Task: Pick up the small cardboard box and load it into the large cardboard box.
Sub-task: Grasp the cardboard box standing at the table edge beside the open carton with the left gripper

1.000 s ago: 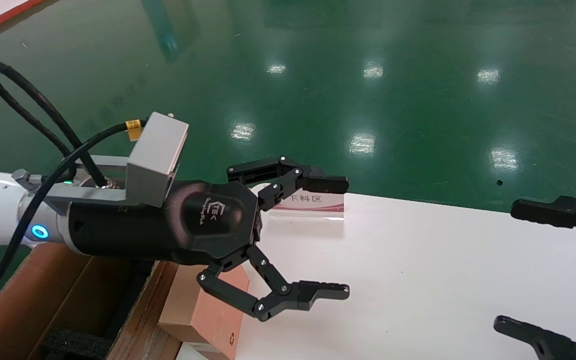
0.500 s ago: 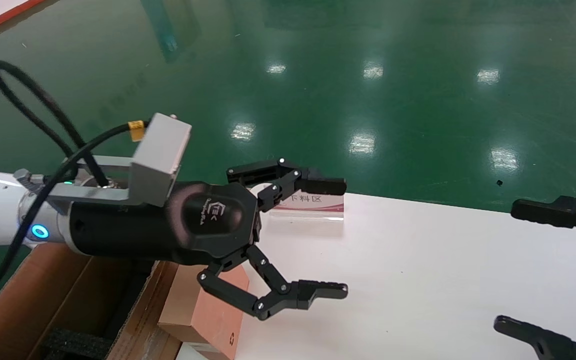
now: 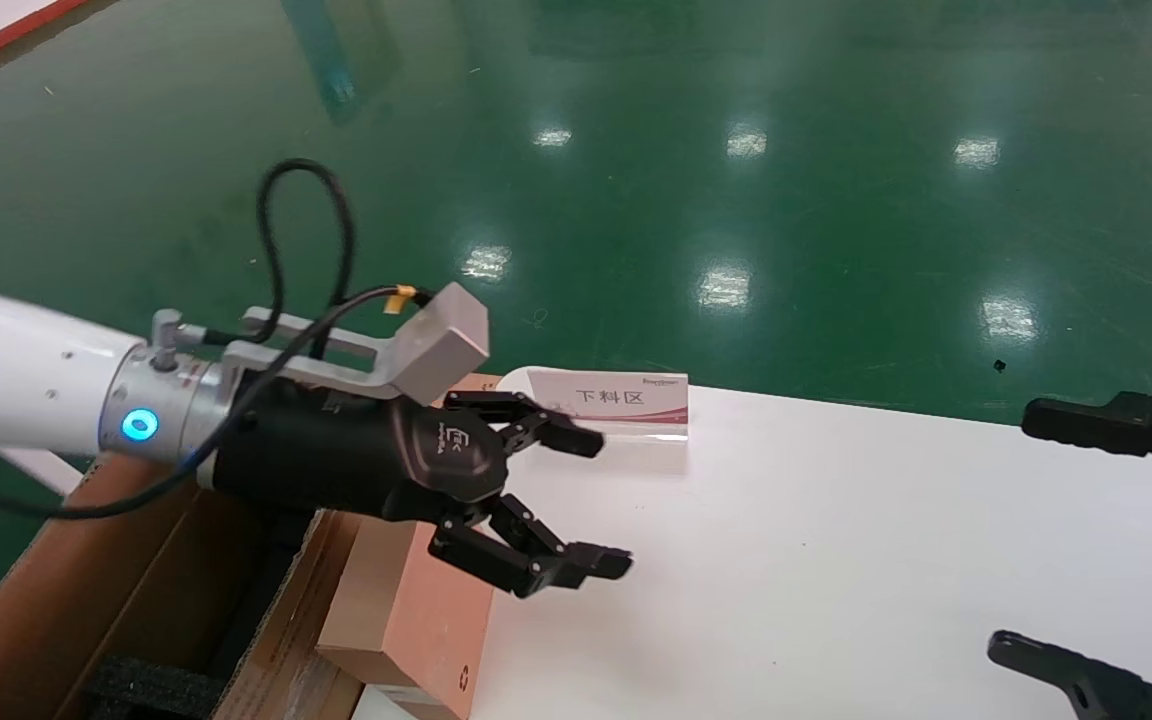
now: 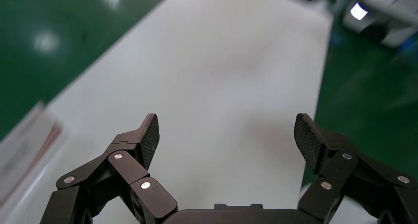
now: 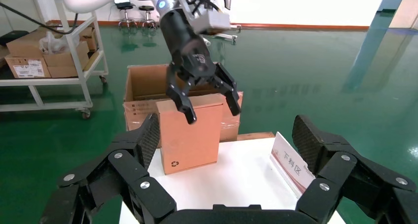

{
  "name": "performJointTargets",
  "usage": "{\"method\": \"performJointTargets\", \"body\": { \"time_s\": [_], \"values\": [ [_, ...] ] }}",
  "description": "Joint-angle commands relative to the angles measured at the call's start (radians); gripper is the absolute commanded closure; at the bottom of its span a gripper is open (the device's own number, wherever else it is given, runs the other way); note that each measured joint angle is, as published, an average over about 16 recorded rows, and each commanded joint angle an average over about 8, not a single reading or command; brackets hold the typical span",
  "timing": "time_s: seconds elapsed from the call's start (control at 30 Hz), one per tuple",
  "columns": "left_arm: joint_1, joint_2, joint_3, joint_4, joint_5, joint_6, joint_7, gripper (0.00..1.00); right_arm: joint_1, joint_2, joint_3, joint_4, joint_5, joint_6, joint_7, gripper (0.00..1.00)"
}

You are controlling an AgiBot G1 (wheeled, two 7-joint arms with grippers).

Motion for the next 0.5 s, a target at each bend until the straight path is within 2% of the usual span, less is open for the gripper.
{"method": "performJointTargets", "body": {
  "time_s": [0.03,0.17,0.5],
  "values": [
    [-0.056,0.006,0.037,-0.007,0.077,0.017,-0.077,0.00,0.000,0.000,0.000,0.000,0.000,0.000,0.000,0.00],
    [-0.163,0.048,0.112,-0.007,0.206,0.061,-0.220,0.00,0.000,0.000,0.000,0.000,0.000,0.000,0.000,0.00],
    [-0.354,0.094,0.311,-0.016,0.423,0.087,-0.520,0.00,0.000,0.000,-0.001,0.000,0.001,0.000,-0.001,0.00]
  ]
}}
